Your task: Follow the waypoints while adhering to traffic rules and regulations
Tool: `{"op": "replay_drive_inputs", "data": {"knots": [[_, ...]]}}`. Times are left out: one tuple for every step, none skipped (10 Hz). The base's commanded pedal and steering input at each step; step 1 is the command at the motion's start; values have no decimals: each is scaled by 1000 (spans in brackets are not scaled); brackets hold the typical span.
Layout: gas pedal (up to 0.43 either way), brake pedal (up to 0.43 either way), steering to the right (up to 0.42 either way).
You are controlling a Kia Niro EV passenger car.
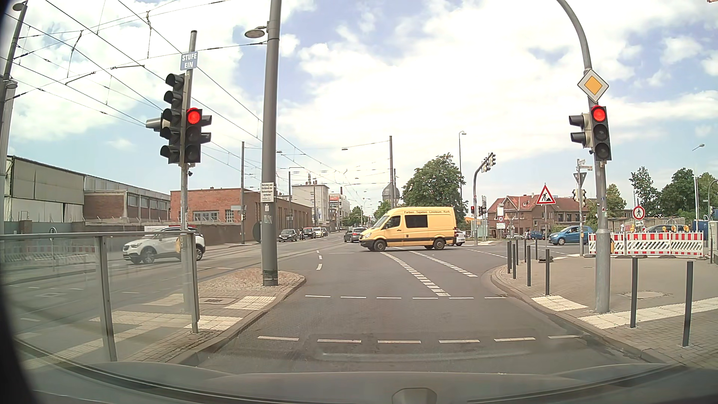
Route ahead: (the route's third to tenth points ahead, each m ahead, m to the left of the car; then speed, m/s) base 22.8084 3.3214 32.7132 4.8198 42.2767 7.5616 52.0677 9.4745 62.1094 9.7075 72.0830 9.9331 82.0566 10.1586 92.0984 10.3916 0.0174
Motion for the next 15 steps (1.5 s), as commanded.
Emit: {"op": "replay_drive_inputs", "data": {"knots": [[0, 287, -10], [0, 287, -12], [0, 287, -15], [0, 287, -18], [0, 287, -21], [0, 287, -21], [0, 287, -21], [0, 287, -20], [0, 287, -19], [0, 287, -17], [0, 293, -17], [0, 293, -16], [0, 299, -16], [0, 293, -16], [0, 293, -15]]}}
